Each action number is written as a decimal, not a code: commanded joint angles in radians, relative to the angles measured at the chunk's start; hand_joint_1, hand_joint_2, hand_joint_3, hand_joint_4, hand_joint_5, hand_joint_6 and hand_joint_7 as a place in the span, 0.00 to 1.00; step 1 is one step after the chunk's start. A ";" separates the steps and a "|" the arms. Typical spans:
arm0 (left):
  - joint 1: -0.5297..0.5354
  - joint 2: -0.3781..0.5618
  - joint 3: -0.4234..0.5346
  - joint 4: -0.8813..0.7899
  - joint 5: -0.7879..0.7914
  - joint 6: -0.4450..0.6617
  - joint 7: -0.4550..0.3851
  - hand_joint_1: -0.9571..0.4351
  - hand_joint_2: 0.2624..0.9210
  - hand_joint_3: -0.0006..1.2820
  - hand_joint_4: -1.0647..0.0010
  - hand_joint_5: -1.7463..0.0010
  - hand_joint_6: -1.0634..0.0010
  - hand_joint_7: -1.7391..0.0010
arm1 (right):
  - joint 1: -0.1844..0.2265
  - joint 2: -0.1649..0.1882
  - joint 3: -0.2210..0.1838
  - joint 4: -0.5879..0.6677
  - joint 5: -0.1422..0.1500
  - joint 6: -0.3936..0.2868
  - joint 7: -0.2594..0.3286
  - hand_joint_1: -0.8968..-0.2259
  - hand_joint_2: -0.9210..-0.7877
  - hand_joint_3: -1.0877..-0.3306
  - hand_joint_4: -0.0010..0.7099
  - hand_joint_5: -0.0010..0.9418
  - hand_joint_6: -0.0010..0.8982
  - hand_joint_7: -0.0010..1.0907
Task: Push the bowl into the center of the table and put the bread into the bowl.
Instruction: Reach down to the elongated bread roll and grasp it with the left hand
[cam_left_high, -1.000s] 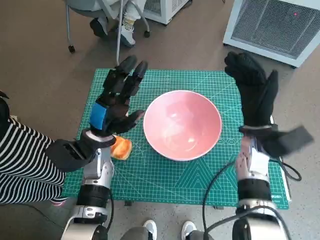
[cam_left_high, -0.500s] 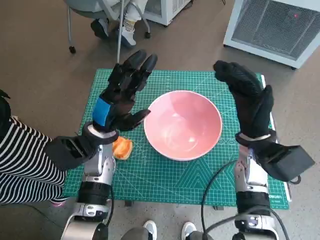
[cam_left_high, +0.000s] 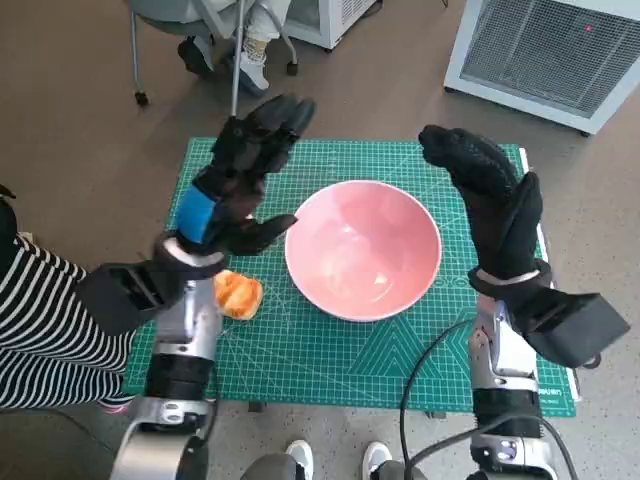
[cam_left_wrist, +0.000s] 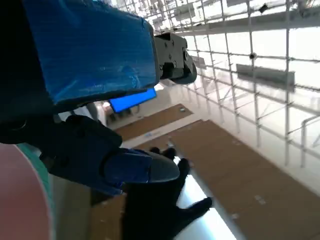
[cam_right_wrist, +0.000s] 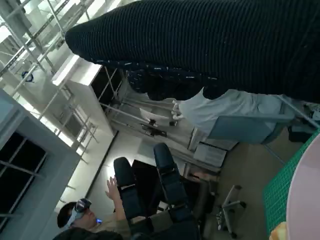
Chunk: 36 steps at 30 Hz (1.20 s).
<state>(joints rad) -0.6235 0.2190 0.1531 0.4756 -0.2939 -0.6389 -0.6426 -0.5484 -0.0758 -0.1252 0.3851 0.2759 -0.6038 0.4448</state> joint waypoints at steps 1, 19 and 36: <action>-0.016 0.190 0.015 -0.028 0.136 0.009 0.012 0.33 1.00 0.15 0.86 1.00 1.00 0.70 | 0.045 -0.010 0.003 -0.031 -0.006 0.033 -0.016 0.26 0.00 0.52 0.22 0.01 0.20 0.23; 0.085 0.643 -0.064 -0.339 0.295 0.405 -0.208 0.75 0.74 0.02 0.90 1.00 0.77 0.94 | 0.074 -0.016 -0.011 -0.099 0.006 0.090 -0.047 0.25 0.00 0.54 0.27 0.02 0.21 0.26; 0.148 0.666 -0.165 -0.455 0.418 0.521 -0.214 0.68 0.75 0.01 0.86 0.99 0.71 0.98 | 0.081 -0.011 -0.006 -0.103 0.011 0.101 -0.054 0.26 0.00 0.54 0.28 0.01 0.20 0.27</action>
<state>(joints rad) -0.4900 0.8694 0.0129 0.0354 0.0923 -0.1331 -0.8528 -0.4919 -0.0920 -0.1324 0.2819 0.2773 -0.5205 0.3968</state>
